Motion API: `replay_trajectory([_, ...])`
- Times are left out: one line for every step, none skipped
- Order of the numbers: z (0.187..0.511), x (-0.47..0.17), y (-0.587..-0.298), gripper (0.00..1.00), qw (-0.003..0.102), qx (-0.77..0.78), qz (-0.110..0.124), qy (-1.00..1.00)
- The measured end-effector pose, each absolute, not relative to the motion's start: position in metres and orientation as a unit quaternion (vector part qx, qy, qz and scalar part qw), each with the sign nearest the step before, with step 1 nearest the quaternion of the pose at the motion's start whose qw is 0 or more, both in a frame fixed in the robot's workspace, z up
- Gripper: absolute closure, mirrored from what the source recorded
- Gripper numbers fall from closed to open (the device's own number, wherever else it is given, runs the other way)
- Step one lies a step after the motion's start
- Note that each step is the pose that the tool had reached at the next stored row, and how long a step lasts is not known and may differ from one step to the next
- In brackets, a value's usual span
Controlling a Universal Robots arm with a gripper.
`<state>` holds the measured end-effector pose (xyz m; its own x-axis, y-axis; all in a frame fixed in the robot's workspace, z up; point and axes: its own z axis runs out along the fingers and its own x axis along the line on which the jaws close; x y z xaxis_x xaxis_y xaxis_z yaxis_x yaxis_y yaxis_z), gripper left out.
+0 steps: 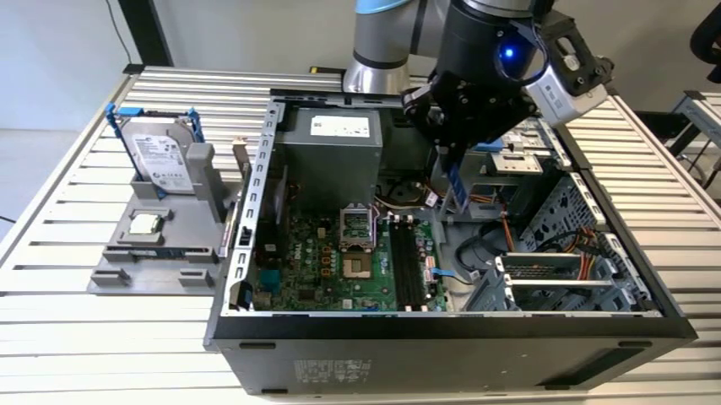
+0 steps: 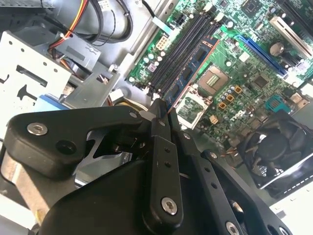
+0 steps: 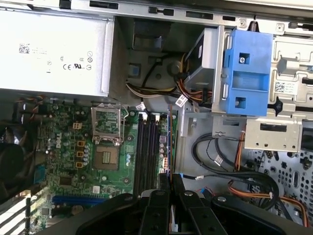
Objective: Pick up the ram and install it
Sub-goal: 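Insert the ram into the slot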
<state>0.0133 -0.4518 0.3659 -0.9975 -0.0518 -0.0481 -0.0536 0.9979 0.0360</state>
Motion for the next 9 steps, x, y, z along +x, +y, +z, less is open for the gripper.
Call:
replay_trajectory([0.3648,0.0134,-0.4518,1.0,0.024,-0.026,0.019,0.999])
replay_trajectory([0.3638,0.0134,-0.4518,1.0,0.024,-0.026,0.019,0.999])
replay_trajectory([0.3628,0.0135,-0.4518,1.0,0.024,-0.026,0.019,0.999])
replay_trajectory([0.3618,0.0136,-0.4518,1.0,0.024,-0.026,0.019,0.999])
replay_trajectory([0.3608,0.0136,-0.4518,1.0,0.024,-0.026,0.019,0.999])
replay_trajectory([0.3598,0.0137,-0.4518,1.0,0.024,-0.025,0.019,0.999])
replay_trajectory([0.3587,0.0138,-0.4518,1.0,0.024,-0.024,0.019,0.999])
replay_trajectory([0.3574,0.0138,-0.4518,1.0,0.024,-0.022,0.019,0.999])
replay_trajectory([0.3561,0.0139,-0.4518,1.0,0.024,-0.02,0.018,0.999])
